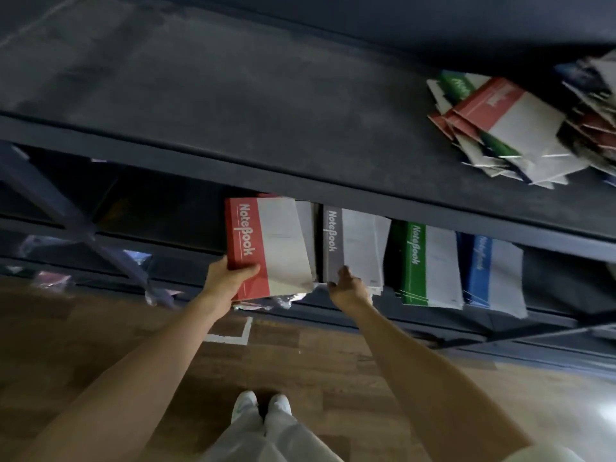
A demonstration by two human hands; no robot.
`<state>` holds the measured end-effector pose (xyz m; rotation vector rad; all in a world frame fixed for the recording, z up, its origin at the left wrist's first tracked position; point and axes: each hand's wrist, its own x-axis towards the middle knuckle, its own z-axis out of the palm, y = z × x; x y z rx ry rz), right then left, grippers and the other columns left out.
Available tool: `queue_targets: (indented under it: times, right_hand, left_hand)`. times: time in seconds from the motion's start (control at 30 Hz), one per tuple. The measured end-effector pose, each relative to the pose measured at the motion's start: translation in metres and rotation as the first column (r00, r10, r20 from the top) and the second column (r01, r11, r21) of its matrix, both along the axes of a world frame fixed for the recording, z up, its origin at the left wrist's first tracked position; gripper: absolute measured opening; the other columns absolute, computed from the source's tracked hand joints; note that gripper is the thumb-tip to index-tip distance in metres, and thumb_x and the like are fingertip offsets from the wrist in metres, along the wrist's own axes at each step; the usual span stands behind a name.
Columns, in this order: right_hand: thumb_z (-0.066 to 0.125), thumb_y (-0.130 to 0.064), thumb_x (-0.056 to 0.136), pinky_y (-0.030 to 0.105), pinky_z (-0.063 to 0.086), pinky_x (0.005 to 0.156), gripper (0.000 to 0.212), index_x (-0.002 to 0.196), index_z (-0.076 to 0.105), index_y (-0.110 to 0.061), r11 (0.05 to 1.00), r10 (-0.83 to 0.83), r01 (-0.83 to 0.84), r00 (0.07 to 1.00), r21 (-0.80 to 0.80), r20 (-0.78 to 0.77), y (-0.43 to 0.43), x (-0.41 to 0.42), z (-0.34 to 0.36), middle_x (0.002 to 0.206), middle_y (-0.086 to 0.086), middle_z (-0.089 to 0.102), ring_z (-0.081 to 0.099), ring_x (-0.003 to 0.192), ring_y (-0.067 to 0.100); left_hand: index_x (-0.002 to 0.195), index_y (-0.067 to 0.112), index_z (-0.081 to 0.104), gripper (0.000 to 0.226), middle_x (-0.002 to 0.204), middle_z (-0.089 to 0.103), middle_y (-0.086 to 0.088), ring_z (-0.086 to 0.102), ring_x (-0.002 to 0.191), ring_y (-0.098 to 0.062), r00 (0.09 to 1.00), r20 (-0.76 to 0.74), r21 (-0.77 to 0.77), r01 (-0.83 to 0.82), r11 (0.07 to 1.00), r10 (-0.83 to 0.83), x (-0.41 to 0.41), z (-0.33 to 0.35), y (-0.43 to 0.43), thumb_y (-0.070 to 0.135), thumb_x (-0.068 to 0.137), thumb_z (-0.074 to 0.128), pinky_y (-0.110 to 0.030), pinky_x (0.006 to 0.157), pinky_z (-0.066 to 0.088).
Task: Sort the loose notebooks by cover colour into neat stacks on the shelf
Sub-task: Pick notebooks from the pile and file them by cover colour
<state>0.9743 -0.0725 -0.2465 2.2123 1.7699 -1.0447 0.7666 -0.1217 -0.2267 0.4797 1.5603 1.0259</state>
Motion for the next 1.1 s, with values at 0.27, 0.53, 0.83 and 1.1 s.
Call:
queue_targets:
  times: [0.27,0.53,0.83,1.1]
  right_hand:
    - [0.043,-0.031,0.098,0.047,0.036,0.103,0.042,0.136,0.034,-0.014,0.998,0.044,-0.047,0.997,0.049,0.066,-0.007,0.004,0.005,0.133,0.012,0.046,0.047,0.121,0.033]
    - [0.039,-0.029,0.099,0.046,0.03,0.102,0.039,0.135,0.036,-0.014,0.997,0.011,-0.017,0.997,0.071,0.077,-0.019,-0.004,-0.001,0.133,0.013,0.043,0.04,0.124,0.032]
    - [0.043,-0.031,0.098,0.051,0.029,0.107,0.043,0.137,0.034,-0.017,0.996,0.033,-0.043,0.993,0.083,0.113,-0.021,-0.016,0.001,0.137,0.012,0.037,0.034,0.128,0.032]
    - [0.042,-0.043,0.094,0.06,0.02,0.109,0.056,0.145,0.025,-0.026,0.98,0.158,-0.177,0.968,0.086,0.197,-0.042,-0.015,0.003,0.144,0.009,0.029,0.026,0.135,0.032]
  left_hand:
    - [0.149,0.027,0.011,0.093,0.142,0.039,-0.01,0.047,0.124,-0.033,0.965,-0.183,-0.088,0.172,0.981,-0.186,0.016,-0.039,0.032,-0.009,0.081,0.062,-0.043,0.084,0.053]
    - [0.144,0.014,0.028,0.072,0.136,0.046,-0.017,0.047,0.124,-0.034,0.836,-0.511,-0.113,0.167,0.979,-0.202,0.028,-0.056,0.048,0.001,0.084,0.064,-0.048,0.101,0.044]
    - [0.144,0.01,0.027,0.07,0.142,0.025,-0.022,0.037,0.126,-0.04,0.704,-0.657,-0.117,0.258,0.959,-0.27,0.021,-0.059,0.048,0.011,0.085,0.065,-0.046,0.103,0.038]
    - [0.147,0.02,0.018,0.074,0.15,0.021,-0.015,0.024,0.135,-0.038,0.192,-0.821,-0.397,0.486,0.779,-0.538,0.018,-0.057,-0.004,0.051,0.089,0.052,-0.05,0.102,0.036]
